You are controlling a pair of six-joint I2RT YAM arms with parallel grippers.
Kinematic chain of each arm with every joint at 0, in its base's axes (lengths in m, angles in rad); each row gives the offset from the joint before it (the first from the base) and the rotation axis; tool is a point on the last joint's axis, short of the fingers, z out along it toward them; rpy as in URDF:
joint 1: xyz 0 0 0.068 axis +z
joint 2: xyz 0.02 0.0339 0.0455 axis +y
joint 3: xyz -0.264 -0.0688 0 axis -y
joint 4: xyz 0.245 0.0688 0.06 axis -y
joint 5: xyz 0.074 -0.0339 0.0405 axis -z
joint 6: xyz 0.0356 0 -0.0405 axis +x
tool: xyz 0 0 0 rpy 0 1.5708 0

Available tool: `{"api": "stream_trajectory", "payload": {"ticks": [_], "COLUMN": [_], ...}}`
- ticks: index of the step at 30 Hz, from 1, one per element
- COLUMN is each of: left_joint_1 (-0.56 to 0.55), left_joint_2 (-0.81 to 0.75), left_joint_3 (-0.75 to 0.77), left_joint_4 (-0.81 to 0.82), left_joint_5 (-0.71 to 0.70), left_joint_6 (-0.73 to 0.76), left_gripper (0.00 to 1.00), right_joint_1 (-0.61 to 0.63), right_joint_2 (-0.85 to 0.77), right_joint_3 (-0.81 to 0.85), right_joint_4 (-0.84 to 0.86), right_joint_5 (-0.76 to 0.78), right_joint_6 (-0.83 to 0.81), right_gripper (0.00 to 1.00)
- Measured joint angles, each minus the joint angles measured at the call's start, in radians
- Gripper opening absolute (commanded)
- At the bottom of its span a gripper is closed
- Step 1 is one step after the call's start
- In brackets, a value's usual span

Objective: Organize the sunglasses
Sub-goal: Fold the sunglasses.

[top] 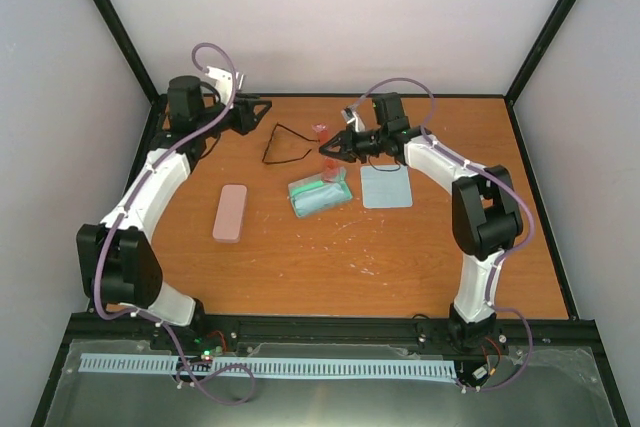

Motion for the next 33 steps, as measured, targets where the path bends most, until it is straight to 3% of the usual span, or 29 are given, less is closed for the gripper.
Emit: {"api": "stream_trajectory", "payload": {"ticks": [13,19,26,33], "left_joint_1": [-0.030,-0.080,-0.112,-0.148], "left_joint_2": [0.148,0.159,0.159,0.152], "left_joint_3": [0.091,0.091,0.086,-0.014], "left_joint_4": [0.060,0.067,0.090,0.116], "left_joint_5": [0.196,0.216,0.218,0.217], "left_joint_6": [-0.082,-0.107,-0.130,-0.130], "left_gripper": [0.41,0.41,0.41,0.41], "right_joint_1": [0.011,0.031,0.039,0.038], "right_joint_2": [0.019,0.097,0.131,0.137], "right_joint_3": [0.137,0.242,0.256,0.343], "right_joint_4": [-0.090,-0.124,-0.159,-0.134], "right_joint_5": [-0.093,-0.098,-0.094,-0.090], "right_joint_6": [-0.071,-0.087,-0.087,-0.044], "right_gripper": [0.03,0.03,0.03,0.03]}}
